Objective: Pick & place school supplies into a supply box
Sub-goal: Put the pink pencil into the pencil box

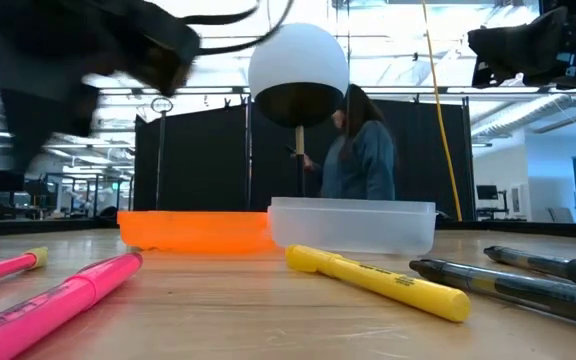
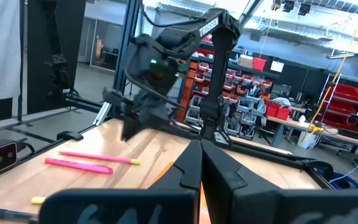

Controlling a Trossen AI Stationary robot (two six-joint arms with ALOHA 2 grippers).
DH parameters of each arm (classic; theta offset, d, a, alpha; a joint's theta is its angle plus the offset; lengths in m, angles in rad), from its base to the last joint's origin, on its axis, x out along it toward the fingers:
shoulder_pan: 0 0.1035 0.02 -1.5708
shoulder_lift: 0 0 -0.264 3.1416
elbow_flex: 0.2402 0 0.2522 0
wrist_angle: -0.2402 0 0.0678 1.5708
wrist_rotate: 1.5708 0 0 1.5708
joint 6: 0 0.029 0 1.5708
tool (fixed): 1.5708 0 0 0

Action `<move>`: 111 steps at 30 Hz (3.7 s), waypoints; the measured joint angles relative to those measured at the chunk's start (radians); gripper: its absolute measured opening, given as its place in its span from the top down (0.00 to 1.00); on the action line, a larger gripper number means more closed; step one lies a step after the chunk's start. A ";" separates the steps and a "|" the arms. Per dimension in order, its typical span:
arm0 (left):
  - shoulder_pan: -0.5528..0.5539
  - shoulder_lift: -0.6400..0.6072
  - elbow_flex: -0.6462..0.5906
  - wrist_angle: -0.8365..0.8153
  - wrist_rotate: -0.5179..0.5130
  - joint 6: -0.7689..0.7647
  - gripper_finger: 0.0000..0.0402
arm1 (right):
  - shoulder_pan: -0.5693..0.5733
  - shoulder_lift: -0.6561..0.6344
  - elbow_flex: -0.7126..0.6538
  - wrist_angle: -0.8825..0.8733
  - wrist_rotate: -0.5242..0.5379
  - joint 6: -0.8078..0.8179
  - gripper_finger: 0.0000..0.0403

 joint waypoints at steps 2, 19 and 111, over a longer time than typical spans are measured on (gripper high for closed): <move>-0.029 0.000 0.000 0.019 0.006 -0.129 0.90 | 0.000 0.000 0.000 0.009 0.000 0.000 1.00; -0.219 0.000 0.000 -0.017 -0.497 -1.017 0.90 | 0.000 0.000 0.000 -0.037 0.000 0.010 1.00; -0.026 0.179 -0.003 -0.028 -0.239 -0.843 0.92 | 0.000 0.002 0.000 -0.057 -0.002 0.042 1.00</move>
